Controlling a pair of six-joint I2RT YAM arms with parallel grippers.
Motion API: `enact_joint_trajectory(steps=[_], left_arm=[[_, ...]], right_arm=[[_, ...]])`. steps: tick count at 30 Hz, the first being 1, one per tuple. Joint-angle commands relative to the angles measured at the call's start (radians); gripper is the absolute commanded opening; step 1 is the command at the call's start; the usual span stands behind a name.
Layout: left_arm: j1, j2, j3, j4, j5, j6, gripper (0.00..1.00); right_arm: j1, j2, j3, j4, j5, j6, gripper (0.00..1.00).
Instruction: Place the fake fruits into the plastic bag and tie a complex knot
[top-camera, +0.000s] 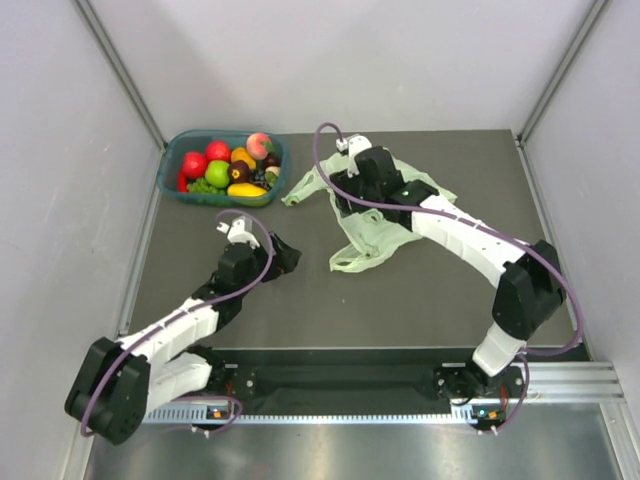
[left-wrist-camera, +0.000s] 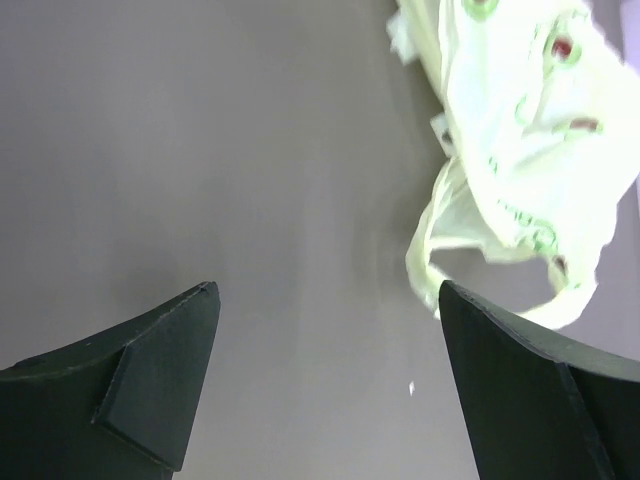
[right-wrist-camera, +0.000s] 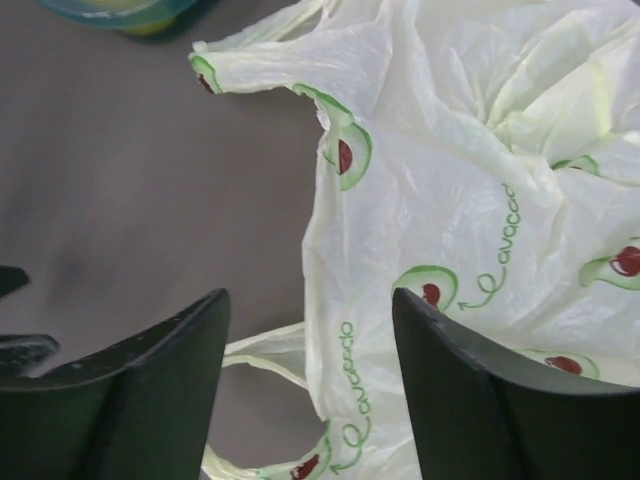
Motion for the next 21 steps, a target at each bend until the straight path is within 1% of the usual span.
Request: enact_joint_trajectory(steps=[1, 2, 3, 4, 5, 6, 7, 8, 9, 15, 17, 20, 21], left_arm=[[-0.006, -0.007, 0.06, 0.065, -0.099, -0.053, 0.96], [-0.006, -0.016, 0.07, 0.045, -0.136, -0.049, 0.96], [-0.006, -0.018, 0.076, 0.026, -0.162, -0.045, 0.97], [-0.006, -0.023, 0.083, -0.02, -0.183, -0.04, 0.97], [-0.003, -0.039, 0.096, -0.05, -0.225, -0.039, 0.98], [0.002, -0.05, 0.099, -0.071, -0.239, -0.036, 0.98], [0.008, -0.064, 0.098, -0.09, -0.245, -0.034, 0.99], [0.014, -0.096, 0.087, -0.108, -0.25, -0.033, 0.99], [0.029, -0.113, 0.081, -0.12, -0.254, -0.036, 0.99], [0.066, -0.202, 0.05, -0.186, -0.256, -0.02, 0.99], [0.066, -0.224, 0.046, -0.199, -0.257, -0.014, 0.99], [0.068, -0.239, 0.043, -0.205, -0.266, -0.005, 0.99], [0.068, -0.24, 0.041, -0.205, -0.266, -0.003, 0.99]], right_arm=[[0.036, 0.007, 0.037, -0.053, 0.094, -0.034, 0.68], [0.046, 0.034, 0.043, -0.055, 0.119, -0.059, 0.71], [0.064, 0.05, 0.057, -0.056, 0.186, -0.068, 0.76], [0.076, 0.068, 0.066, -0.055, 0.222, -0.08, 0.78], [0.088, 0.109, 0.091, -0.061, 0.29, -0.103, 0.81], [0.111, 0.132, 0.103, -0.059, 0.332, -0.114, 0.88], [0.121, 0.157, 0.117, -0.061, 0.36, -0.116, 0.9], [0.13, 0.201, 0.143, -0.062, 0.383, -0.158, 0.9], [0.148, 0.223, 0.154, -0.058, 0.435, -0.165, 0.92], [0.17, 0.349, 0.205, -0.018, 0.559, -0.212, 0.98], [0.171, 0.387, 0.2, -0.004, 0.622, -0.231, 0.98], [0.173, 0.419, 0.162, 0.065, 0.693, -0.251, 0.98], [0.173, 0.422, 0.149, 0.115, 0.717, -0.258, 0.94]])
